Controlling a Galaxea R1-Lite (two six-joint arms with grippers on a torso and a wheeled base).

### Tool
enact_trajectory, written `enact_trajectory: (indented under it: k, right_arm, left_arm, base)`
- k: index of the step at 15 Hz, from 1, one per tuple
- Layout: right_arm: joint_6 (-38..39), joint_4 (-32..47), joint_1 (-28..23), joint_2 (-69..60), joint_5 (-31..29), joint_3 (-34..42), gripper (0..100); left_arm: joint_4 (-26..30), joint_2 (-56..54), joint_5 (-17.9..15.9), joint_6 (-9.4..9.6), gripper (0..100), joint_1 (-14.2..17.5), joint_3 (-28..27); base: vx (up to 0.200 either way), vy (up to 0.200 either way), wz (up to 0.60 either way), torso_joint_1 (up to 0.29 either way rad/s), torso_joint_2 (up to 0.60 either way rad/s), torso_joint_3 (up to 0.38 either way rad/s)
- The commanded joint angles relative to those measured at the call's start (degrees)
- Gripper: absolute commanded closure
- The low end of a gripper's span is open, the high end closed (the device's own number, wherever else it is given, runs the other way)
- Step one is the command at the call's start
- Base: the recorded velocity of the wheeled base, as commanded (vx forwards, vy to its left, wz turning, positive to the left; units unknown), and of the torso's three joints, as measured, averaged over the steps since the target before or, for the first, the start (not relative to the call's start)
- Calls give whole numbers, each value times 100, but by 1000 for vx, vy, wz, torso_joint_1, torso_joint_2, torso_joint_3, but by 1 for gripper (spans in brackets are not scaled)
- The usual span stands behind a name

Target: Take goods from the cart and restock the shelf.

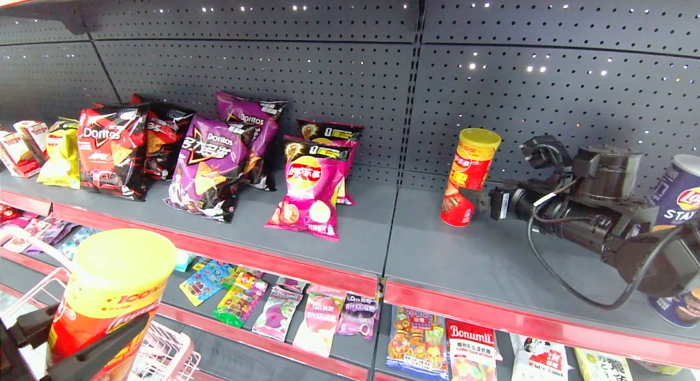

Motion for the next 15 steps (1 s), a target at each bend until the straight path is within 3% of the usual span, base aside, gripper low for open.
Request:
enact_trajectory:
  k: [1, 15]
  right_arm:
    - [-4, -7, -11, 157, 1, -182, 0]
    - [14, -7, -99, 834, 1, -982, 0]
  left_arm:
    - [-3, 12, 1, -4, 100, 1, 11]
    - [-3, 30, 1, -4, 100, 1, -7]
  base:
    - [0, 0, 0, 0, 0, 0]
    - [0, 0, 0, 0, 0, 0]
